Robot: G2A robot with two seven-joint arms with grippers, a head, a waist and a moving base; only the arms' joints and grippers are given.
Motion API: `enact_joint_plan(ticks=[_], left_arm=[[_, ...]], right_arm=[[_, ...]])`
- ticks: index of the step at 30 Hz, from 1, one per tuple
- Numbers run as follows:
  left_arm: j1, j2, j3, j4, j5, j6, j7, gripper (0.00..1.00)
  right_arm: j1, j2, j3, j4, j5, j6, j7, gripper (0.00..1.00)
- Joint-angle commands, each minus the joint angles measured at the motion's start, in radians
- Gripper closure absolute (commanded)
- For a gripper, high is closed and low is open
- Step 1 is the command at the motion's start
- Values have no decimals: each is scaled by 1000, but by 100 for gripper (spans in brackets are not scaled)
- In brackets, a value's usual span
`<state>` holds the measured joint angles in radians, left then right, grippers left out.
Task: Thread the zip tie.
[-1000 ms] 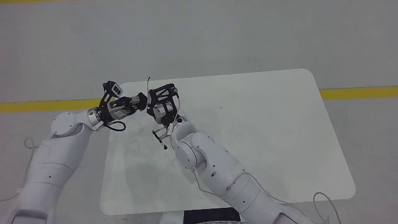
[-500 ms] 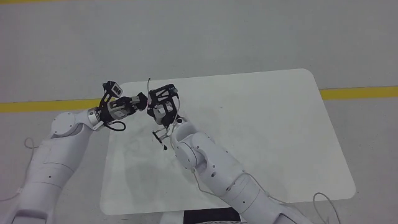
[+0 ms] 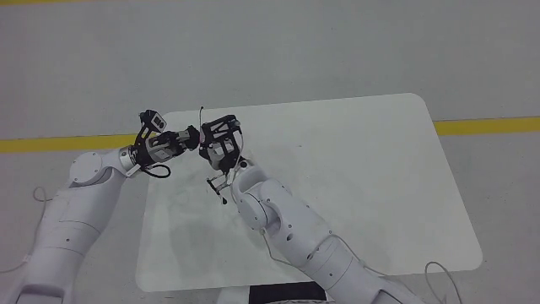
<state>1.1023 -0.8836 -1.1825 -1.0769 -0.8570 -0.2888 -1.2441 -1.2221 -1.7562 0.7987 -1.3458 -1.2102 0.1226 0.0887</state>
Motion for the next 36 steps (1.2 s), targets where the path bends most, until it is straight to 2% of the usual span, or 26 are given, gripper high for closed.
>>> enact_joint_plan(ticks=[1,7,10,12,13,23,25,28,31,32,33,35,36], left_arm=[[0,0,0,0,0,0,0,100],[0,0,0,0,0,0,0,100],[0,0,0,0,0,0,0,100],[0,0,0,0,0,0,0,100],[0,0,0,0,0,0,0,100],[0,0,0,0,0,0,0,100],[6,0,-8,3,-14,23,30,100],[7,4,-31,33,-59,64,-4,100],[1,7,-51,77,-96,95,-46,100],[-2,7,-57,95,-116,112,-73,100],[-4,8,-60,108,-126,119,-90,100],[-11,7,-63,132,-139,130,-136,100],[-14,7,-63,139,-141,131,-146,100]], right_arm=[[-4,0,2,-4,0,1,-8,0],[-22,7,15,-24,-3,-20,-25,0],[-37,15,28,-39,-11,-63,-34,0],[-47,24,37,-53,-15,-125,-43,0],[-49,25,40,-55,-13,-133,-44,0],[-49,25,40,-55,-13,-133,-44,0],[-57,29,59,-52,4,-132,-46,0],[-78,35,105,-57,128,-199,-32,0],[-88,43,156,-45,282,-315,16,0],[-88,45,173,-33,372,-370,52,0],[-82,47,185,-20,425,-401,87,0],[-66,49,204,12,568,-460,169,0],[-54,49,211,25,616,-463,201,0]])
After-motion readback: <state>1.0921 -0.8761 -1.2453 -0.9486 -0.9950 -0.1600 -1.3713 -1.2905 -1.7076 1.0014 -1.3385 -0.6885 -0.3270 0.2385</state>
